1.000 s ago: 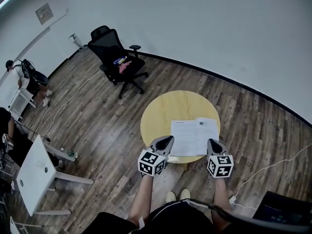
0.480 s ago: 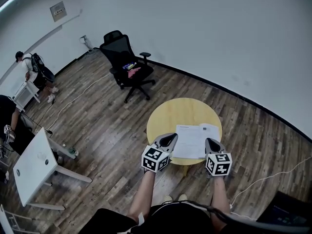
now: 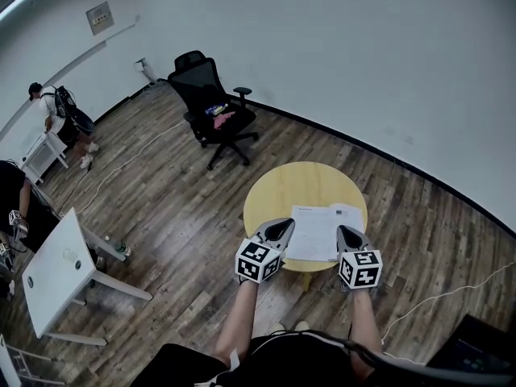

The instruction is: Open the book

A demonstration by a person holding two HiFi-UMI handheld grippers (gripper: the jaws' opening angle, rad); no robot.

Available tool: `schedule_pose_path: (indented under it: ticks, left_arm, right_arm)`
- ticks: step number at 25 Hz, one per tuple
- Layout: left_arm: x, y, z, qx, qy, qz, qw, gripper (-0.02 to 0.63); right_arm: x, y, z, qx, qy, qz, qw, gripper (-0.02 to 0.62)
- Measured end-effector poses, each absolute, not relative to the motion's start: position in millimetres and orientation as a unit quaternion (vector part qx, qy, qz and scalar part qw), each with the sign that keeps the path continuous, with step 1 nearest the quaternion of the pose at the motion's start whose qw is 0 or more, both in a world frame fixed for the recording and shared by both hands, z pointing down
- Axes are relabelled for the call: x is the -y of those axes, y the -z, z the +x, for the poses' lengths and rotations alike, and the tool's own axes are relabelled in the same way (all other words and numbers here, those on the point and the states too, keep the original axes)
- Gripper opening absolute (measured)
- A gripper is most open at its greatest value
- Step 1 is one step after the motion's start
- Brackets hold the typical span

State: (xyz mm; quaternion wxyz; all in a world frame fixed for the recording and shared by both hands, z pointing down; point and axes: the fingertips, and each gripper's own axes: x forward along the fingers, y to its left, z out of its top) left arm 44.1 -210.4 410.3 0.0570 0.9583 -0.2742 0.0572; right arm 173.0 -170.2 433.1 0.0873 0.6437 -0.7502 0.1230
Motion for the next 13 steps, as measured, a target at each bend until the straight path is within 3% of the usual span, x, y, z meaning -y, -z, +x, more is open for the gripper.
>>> schedule_pose_path:
  ticks: [13]
  left_arm:
    - [213.2,-410.9,42.9,0.275,-0.059,0.958,0.055,0.0]
  right_arm:
    - [174.3,-435.0,170.6,0.752,-0.124,0.641,0.087,0.005]
